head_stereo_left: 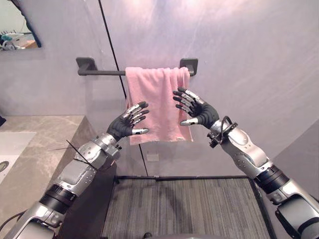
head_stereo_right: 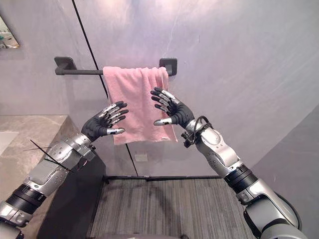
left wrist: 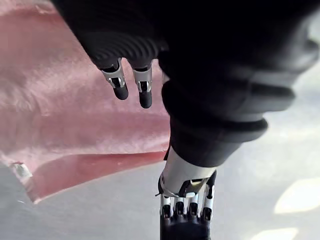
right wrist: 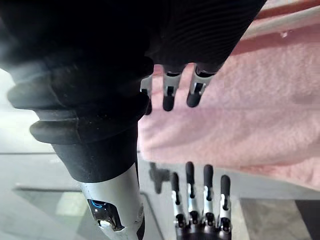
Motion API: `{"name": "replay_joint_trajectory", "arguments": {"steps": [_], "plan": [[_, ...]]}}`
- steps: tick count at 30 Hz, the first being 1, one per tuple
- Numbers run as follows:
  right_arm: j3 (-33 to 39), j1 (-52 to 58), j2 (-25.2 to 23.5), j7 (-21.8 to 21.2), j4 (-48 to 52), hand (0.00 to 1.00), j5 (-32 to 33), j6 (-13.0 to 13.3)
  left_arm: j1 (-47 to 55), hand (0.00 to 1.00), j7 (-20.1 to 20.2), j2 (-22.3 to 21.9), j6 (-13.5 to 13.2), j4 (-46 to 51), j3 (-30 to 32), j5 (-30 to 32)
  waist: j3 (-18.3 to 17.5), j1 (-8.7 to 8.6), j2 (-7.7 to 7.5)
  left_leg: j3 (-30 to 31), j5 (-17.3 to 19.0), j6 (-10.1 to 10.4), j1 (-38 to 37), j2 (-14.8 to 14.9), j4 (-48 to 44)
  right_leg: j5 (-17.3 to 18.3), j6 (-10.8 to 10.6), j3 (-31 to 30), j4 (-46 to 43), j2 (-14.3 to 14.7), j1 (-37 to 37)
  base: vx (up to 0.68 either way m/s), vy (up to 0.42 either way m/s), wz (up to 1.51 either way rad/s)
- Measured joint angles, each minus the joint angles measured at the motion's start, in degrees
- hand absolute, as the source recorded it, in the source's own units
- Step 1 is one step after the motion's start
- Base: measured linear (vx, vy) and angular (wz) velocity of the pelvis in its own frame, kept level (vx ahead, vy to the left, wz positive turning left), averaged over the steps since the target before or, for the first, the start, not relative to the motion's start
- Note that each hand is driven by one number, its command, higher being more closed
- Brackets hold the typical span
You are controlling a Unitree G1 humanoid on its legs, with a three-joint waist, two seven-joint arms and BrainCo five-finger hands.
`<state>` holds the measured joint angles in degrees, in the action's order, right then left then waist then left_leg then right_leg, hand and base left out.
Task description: Organize washtable
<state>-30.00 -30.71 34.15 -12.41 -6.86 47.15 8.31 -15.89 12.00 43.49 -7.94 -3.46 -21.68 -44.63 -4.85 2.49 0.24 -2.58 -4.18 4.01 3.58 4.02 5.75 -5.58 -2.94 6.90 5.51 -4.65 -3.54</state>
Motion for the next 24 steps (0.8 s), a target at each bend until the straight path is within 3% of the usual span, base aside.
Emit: {"name": "replay_joint_trajectory", "arguments": {"steps": [3,8,24], "plan": [[0.97,-0.26,-0.03,0.34,-1.27,0.00,-0.01,-0.02,-1.81,0.00,-1.26,-0.81,-0.01,-3.32,0.69,0.04,0.35,0.06,-0.28,-0.67,-0.11,0.13,1.47,0.16,-0.20,-0.33,0.21,-0.72,-0.01,0.51,-1.83,-0.01,-0.006,-0.11],[2.73,-4.15,-0.03,1.54,-2.19,0.00,0.01,-0.03,-8.79,0.00,-3.57,-2.66,-0.16,-6.48,4.60,0.03,4.31,-0.05,-0.36,-1.44,-1.02,0.10,4.13,0.31,-0.26,-1.62,0.42,-1.54,0.01,0.77,-5.01,-0.05,0.003,-0.09],[-1.50,-17.62,-2.53,2.40,-6.34,0.00,0.09,-0.10,-24.41,0.00,-6.02,-2.66,-0.70,-15.54,4.33,0.04,10.65,-0.03,0.48,-3.88,-1.86,0.26,8.46,0.57,-0.35,-3.66,0.97,-4.00,0.05,0.91,-10.77,-0.01,0.005,-0.09]]}}
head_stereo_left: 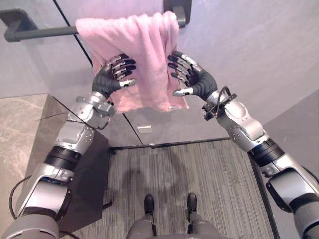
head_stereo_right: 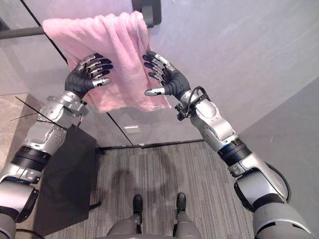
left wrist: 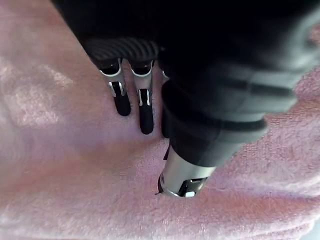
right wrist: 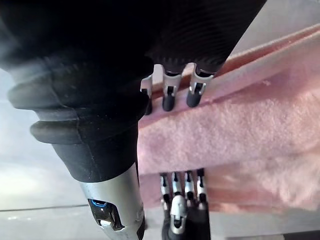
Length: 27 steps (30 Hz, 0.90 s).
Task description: Organize washtable
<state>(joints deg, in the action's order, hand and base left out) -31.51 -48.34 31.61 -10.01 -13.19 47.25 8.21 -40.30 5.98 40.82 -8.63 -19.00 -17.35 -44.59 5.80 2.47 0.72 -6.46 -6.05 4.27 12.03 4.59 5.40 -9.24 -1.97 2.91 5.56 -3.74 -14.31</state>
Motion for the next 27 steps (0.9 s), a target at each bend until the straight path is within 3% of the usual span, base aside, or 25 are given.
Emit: {"name": "replay_joint_trajectory", "arguments": {"steps": [8,21,27], "plan": [[-0.95,-1.76,-0.28,0.07,-0.11,0.00,-0.02,0.00,-4.21,0.00,-0.56,0.01,-1.10,-4.10,0.52,0.01,1.61,0.07,0.98,0.55,-1.01,0.09,1.76,0.23,0.04,-0.68,0.16,0.26,0.00,0.19,-1.37,-0.03,-0.002,0.04],[2.67,-1.34,-0.19,0.62,-2.07,0.00,-0.06,0.07,-4.43,0.00,-1.83,0.01,-1.58,-6.41,11.89,0.20,2.51,0.41,1.55,4.01,-2.45,0.39,3.06,0.38,0.01,-0.93,0.35,3.19,0.01,0.71,-1.04,-0.01,0.000,0.11],[5.88,-0.49,-0.13,1.23,-3.89,0.00,-0.06,0.08,-2.50,0.00,-3.95,0.41,-2.03,-9.65,18.77,0.21,2.74,1.55,1.91,4.88,-2.60,0.41,3.11,0.46,0.04,-0.93,0.37,3.88,0.01,0.82,-0.60,-0.02,0.013,0.08]]}}
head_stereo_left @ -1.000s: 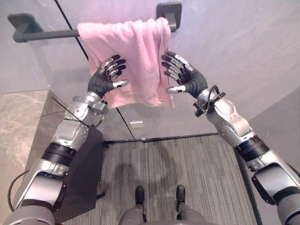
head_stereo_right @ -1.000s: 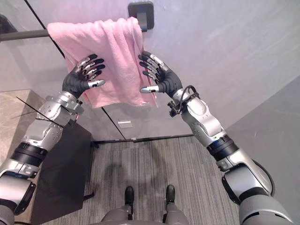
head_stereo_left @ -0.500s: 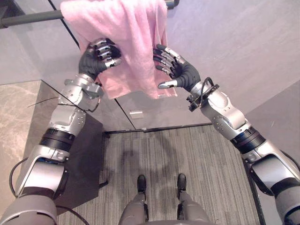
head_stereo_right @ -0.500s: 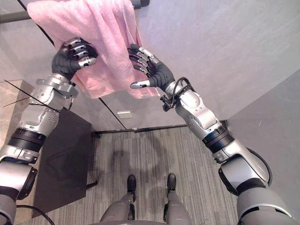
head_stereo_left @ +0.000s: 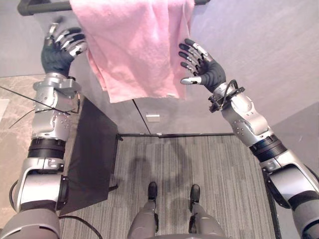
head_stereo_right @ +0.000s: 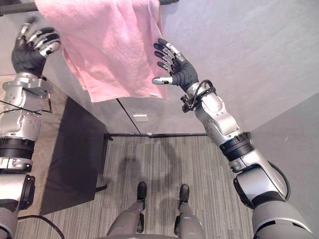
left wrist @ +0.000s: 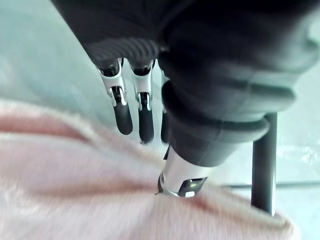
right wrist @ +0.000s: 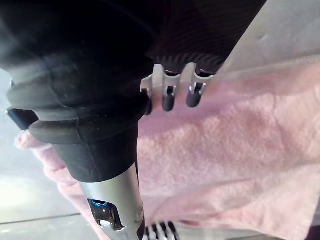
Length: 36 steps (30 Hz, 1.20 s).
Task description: Organize washtable
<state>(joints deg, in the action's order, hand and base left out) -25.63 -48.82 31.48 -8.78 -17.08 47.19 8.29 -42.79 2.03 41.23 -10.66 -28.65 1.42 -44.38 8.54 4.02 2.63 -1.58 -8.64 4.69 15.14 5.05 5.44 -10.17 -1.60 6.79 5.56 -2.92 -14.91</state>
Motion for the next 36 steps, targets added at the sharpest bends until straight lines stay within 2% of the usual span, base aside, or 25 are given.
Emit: {"name": "replay_joint_trajectory", "arguments": {"steps": [4,5,8,10,11,12,13,14,15,17,19,21,26,28,31,34,35,36], "plan": [[1.01,0.00,-0.01,0.07,-0.02,0.00,0.01,0.00,2.48,0.00,-0.64,0.84,0.04,-1.95,1.64,-0.02,0.09,0.10,0.09,0.06,-0.01,0.00,-0.01,-0.05,-0.01,0.00,0.00,0.12,0.00,-0.07,0.08,0.01,0.026,0.01],[3.22,0.01,-0.15,1.00,-2.32,0.00,-0.04,0.00,5.79,0.00,-0.83,0.85,0.24,-3.55,3.69,-0.01,1.08,0.00,0.22,0.16,-0.30,-0.02,-0.59,-0.02,0.02,0.05,0.04,0.02,0.00,0.01,0.66,0.06,0.083,-0.02],[3.26,0.02,-0.15,1.00,-2.32,0.00,-0.04,0.00,5.81,0.00,-0.82,0.85,0.24,-3.55,3.76,-0.01,1.34,0.00,0.21,0.16,-0.31,-0.03,-0.59,-0.02,0.01,0.05,0.03,0.01,0.00,0.01,0.63,0.02,0.027,-0.01],[7.55,4.02,-1.29,0.07,-2.43,0.00,-0.21,0.09,7.24,0.00,-0.41,0.76,0.28,-3.75,4.61,0.05,1.33,-0.12,-0.11,-0.36,-0.20,0.05,-1.24,0.06,-0.07,0.05,0.02,-0.69,0.00,0.11,0.79,0.02,0.002,-0.10],[15.32,10.90,-4.21,-0.36,-1.63,0.00,-0.59,0.43,9.88,0.00,0.34,0.51,0.56,-3.47,8.08,0.09,1.21,-0.06,-0.39,-0.92,0.30,0.17,-2.56,0.22,-0.07,0.27,-0.25,-1.21,0.00,0.23,1.87,0.09,0.015,-0.20],[27.82,21.65,-8.53,0.62,-1.77,0.00,-0.79,0.17,14.65,0.00,0.35,0.35,1.36,-3.56,15.61,0.09,1.09,-0.01,-1.02,-1.51,1.34,0.24,-5.18,0.16,-0.03,1.33,-0.40,-1.93,-0.01,0.18,4.35,0.15,0.023,-0.18],[38.55,30.97,-10.35,3.08,-4.50,0.00,-1.34,-1.10,18.14,0.00,-0.33,0.65,1.35,-4.24,24.05,0.30,0.87,-0.19,-1.27,-1.66,2.14,0.12,-7.21,-0.02,-0.02,2.37,-0.59,-1.99,0.00,-0.02,6.35,0.13,0.024,-0.08],[42.91,34.55,-10.16,4.35,-6.22,0.00,-1.58,-1.66,19.04,0.00,-1.13,1.39,1.18,-4.88,27.28,0.31,0.84,-0.53,-1.23,-1.60,2.44,0.11,-7.65,-0.06,-0.02,2.77,-0.72,-1.90,0.00,-0.08,6.90,0.11,0.023,0.00],[47.37,39.43,-8.50,6.18,-8.94,0.00,-1.85,-2.40,20.11,0.00,-2.24,3.92,0.35,-6.73,31.15,0.32,0.83,-1.26,-1.25,-1.62,2.60,0.10,-7.73,-0.06,-0.03,2.94,-0.82,-1.98,0.00,-0.08,6.99,0.06,0.020,0.02],[47.66,42.21,-6.98,7.38,-9.74,0.00,-2.29,-2.61,20.55,0.00,-2.62,6.56,0.05,-9.13,32.56,0.74,0.28,-2.65,-1.38,-1.60,2.59,0.10,-7.99,0.02,-0.03,2.86,-0.75,-2.26,-0.01,0.02,7.14,0.02,0.016,-0.06],[46.18,41.68,-6.94,7.30,-8.58,0.00,-2.76,-2.63,20.21,0.00,-2.37,6.55,0.24,-9.18,29.38,2.38,-1.68,-3.40,-1.50,-1.60,2.59,0.10,-8.15,0.15,-0.04,2.78,-0.65,-2.28,0.00,0.10,7.22,-0.01,0.004,-0.04],[45.55,41.40,-6.91,7.28,-6.54,0.00,-3.52,-2.55,20.00,0.00,-2.01,6.55,0.30,-9.11,26.96,3.41,-3.04,-3.39,-1.82,-1.61,2.60,0.11,-9.20,0.33,-0.04,2.76,-0.61,-2.27,0.01,0.11,8.31,0.00,0.000,0.00],[49.96,41.55,-6.81,8.30,-6.09,0.00,-4.01,-2.30,21.21,0.00,-2.52,6.50,0.32,-8.65,27.83,4.64,-5.31,-3.02,-2.53,-1.54,2.60,0.11,-10.20,0.32,-0.01,2.79,-0.62,-1.79,0.02,-0.03,9.60,-0.03,0.016,0.06],[51.71,41.61,-6.81,9.82,-4.52,0.00,-4.03,-2.19,22.51,0.00,-3.49,5.93,0.33,-5.84,28.61,4.67,-6.40,-2.96,-2.71,-1.53,2.61,0.12,-10.24,0.23,0.02,2.79,-0.62,-1.76,0.02,-0.21,9.69,-0.04,0.025,0.04],[51.57,41.52,-6.60,10.16,4.67,0.00,-4.06,-1.69,23.89,0.00,-3.56,3.65,0.34,2.05,27.29,4.69,-7.09,-2.96,-2.50,-1.55,2.64,0.19,-10.90,0.06,0.14,2.77,-0.67,-1.83,0.02,-0.48,10.30,-0.05,0.023,0.00],[44.84,40.93,-6.18,9.34,16.44,0.00,-4.03,0.31,24.39,0.00,-3.11,0.05,0.35,13.79,20.35,4.82,-8.17,-3.02,-2.31,-1.78,2.98,0.18,-11.87,0.01,0.39,3.20,-0.70,-1.92,0.02,-0.49,11.24,-0.06,0.011,-0.02],[44.10,40.78,-6.19,9.14,17.32,0.00,-4.03,0.37,24.43,0.00,-3.07,-0.28,0.36,14.71,19.74,4.82,-8.31,-3.02,-2.26,-1.80,2.98,0.18,-11.88,0.01,0.39,3.20,-0.70,-1.93,0.02,-0.50,11.24,-0.03,0.007,-0.05],[39.10,39.22,-6.24,7.56,22.10,0.00,-4.01,0.66,25.28,0.00,-2.20,-2.19,0.32,20.48,16.00,4.83,-8.79,-3.15,-1.92,-2.10,2.98,0.17,-12.06,0.00,0.40,3.20,-0.70,-2.09,0.02,-0.53,11.28,-0.02,0.007,-0.10]]}}
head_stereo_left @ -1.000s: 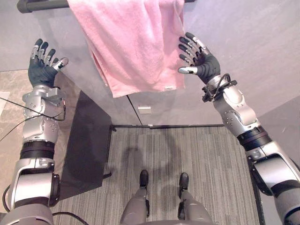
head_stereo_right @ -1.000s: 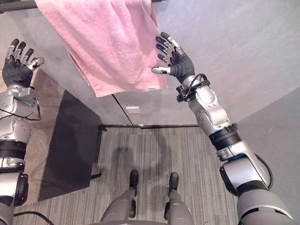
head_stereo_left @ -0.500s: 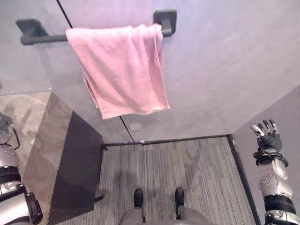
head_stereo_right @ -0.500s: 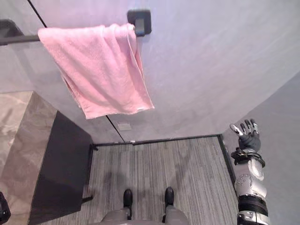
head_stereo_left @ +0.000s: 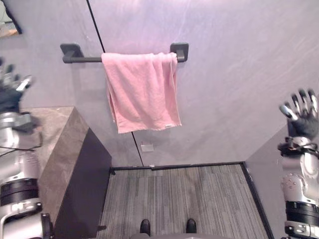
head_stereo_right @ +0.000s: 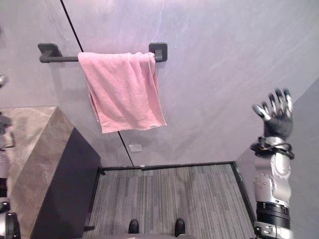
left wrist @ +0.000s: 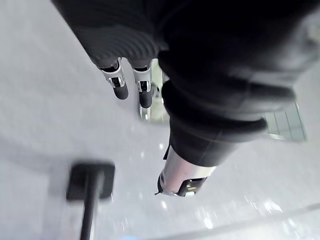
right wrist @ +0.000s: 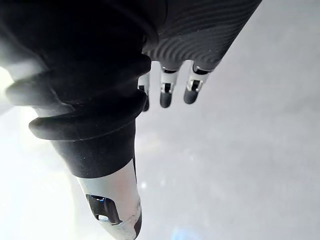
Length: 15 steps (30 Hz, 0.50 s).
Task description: Organize washtable
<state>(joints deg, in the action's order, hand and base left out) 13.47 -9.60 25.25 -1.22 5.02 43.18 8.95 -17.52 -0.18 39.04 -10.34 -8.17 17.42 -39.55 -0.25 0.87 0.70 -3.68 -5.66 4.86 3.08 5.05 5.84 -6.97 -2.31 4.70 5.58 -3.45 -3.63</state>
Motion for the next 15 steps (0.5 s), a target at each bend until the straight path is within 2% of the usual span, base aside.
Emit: {"name": "replay_joint_trajectory", "arguments": {"steps": [4,8,10,13,15], "plan": [[-11.74,-3.81,-0.21,-4.18,4.42,0.00,0.25,1.38,1.20,0.00,3.83,-6.39,-0.08,8.43,-9.74,-0.15,-1.09,0.10,1.25,-0.61,-0.01,-0.04,-0.52,0.02,0.01,-0.02,-0.03,-0.10,0.00,0.01,0.16,-0.01,0.001,-0.07],[-20.10,-7.32,-0.19,-6.75,4.17,0.00,2.01,1.23,1.99,0.00,6.07,-9.55,0.20,11.86,-18.58,-1.33,-1.48,0.33,1.75,-0.78,-0.37,-0.10,-0.73,0.15,0.01,-0.03,-0.06,-0.15,0.00,0.24,0.25,0.00,-0.002,-0.01],[-26.19,-10.32,-0.09,-8.65,2.10,0.00,2.86,0.87,2.82,0.00,8.59,-10.49,0.83,13.53,-23.67,-2.65,-1.61,0.29,1.79,-1.00,-0.38,-0.08,-0.87,0.21,0.01,-0.21,-0.34,-0.28,0.00,0.33,0.28,0.01,-0.006,-0.04],[-31.07,-12.40,-0.02,-10.31,-0.89,0.00,3.67,0.35,2.89,0.00,10.16,-11.27,1.46,13.51,-25.90,-3.01,-1.66,0.55,1.77,-1.01,-0.40,-0.07,-0.89,0.24,0.00,-0.23,-0.35,-0.26,0.00,0.43,0.28,0.00,0.000,0.00],[-34.18,-13.27,0.17,-11.01,-3.34,0.00,4.05,-0.62,2.91,0.00,10.74,-11.28,1.93,13.17,-26.63,-3.81,-1.78,1.42,1.77,-1.08,-0.40,-0.06,-0.95,0.21,0.00,-0.23,-0.35,-0.33,0.00,0.48,0.27,0.00,0.000,0.00]]}}
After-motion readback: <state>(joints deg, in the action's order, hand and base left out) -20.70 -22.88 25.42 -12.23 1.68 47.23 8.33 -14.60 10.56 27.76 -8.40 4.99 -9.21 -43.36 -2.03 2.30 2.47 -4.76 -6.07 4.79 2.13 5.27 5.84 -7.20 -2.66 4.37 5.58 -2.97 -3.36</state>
